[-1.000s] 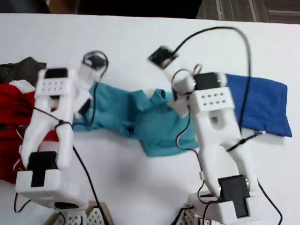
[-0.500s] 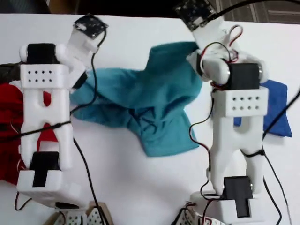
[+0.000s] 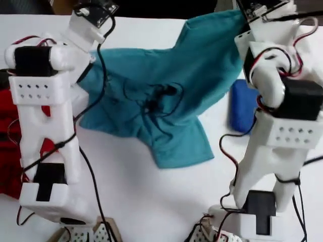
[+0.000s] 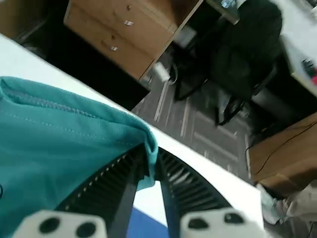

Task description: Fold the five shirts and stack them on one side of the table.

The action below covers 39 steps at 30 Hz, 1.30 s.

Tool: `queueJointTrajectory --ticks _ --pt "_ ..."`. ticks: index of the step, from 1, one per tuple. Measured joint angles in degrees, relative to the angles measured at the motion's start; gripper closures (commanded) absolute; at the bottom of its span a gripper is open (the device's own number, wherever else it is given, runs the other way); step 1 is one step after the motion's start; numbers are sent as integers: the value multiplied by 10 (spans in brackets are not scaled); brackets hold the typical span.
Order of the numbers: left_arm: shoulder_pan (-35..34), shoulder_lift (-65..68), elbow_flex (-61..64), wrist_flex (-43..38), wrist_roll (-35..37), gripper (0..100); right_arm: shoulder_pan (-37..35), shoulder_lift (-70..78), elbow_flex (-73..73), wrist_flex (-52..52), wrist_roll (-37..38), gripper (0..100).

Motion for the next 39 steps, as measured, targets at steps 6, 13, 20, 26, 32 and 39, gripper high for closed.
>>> queueJointTrajectory --ticks 6,13,20,26,32,39 --pt "0 -51 -12 0 0 975 0 -69 -39 0 0 978" --pt "-6 -186 18 0 0 975 0 -168 -45 -13 39 978" --pt "-6 -307 95 0 0 975 0 -243 -46 -16 51 978" --pt "-6 -389 132 0 0 975 0 -277 -49 -64 64 978" --pt "-6 -447 136 0 0 975 0 -294 -52 -113 113 978" --pt "-7 -495 138 0 0 975 0 -307 -52 -80 116 978"
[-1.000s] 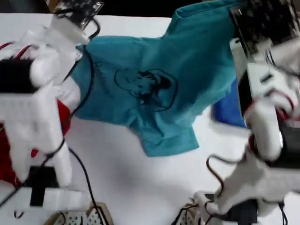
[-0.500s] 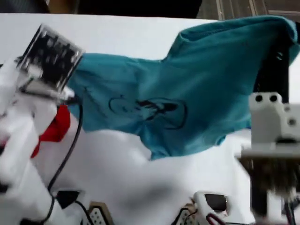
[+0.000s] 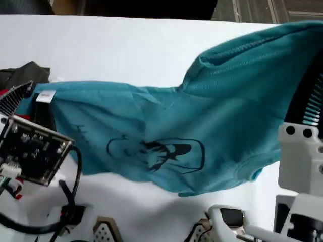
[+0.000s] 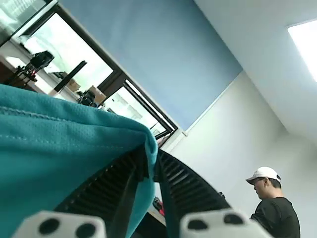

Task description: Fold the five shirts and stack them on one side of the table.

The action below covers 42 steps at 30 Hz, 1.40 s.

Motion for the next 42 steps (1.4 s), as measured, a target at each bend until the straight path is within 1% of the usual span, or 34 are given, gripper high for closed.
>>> queueJointTrajectory --ticks 7,11,15,23,31,38,42 --pt "0 -76 -1 0 0 975 0 -74 -4 18 4 978" --pt "0 -91 3 0 0 975 0 -82 -5 32 4 978" --pt "0 -90 47 0 0 975 0 -81 28 33 4 978" --pt "0 -89 138 -47 -1 975 0 -47 115 19 4 978" --pt "0 -90 140 -48 -1 975 0 -48 124 18 4 978" --pt "0 -128 139 -44 -1 975 0 -98 125 18 4 978" --pt "0 -130 139 -40 0 975 0 -96 136 18 4 978"
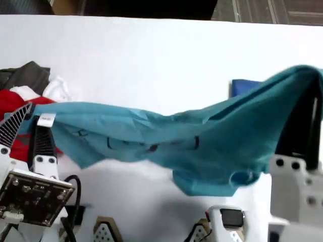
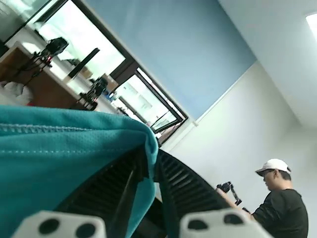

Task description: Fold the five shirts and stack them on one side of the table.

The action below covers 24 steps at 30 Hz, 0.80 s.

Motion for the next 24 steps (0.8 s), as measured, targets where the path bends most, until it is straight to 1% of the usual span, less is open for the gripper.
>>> queueJointTrajectory --ticks 3,6,15,24 --pt "0 4 8 -18 -1 975 0 12 18 -3 0 978" --pt "0 39 27 -44 -1 975 0 42 45 -29 0 978" --pt "0 216 38 -156 -2 975 0 130 185 -151 0 978" --pt "1 392 39 -237 -3 975 0 208 295 -270 0 978"
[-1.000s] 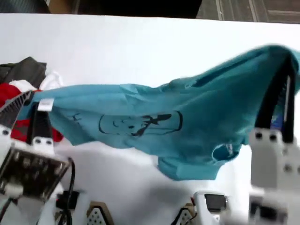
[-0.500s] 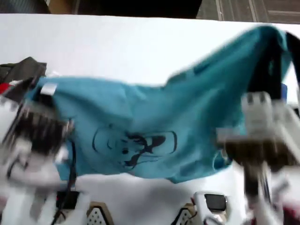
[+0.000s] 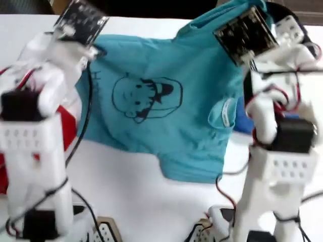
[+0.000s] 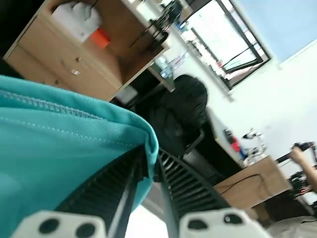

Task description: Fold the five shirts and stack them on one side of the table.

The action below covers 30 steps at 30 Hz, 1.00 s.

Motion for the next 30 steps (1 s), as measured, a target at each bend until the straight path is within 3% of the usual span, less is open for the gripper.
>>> queueJointTrajectory --ticks 10,30 --pt "0 165 1 -53 0 975 0 148 22 -21 0 978" --pt "0 355 1 -174 0 975 0 377 22 -101 0 978"
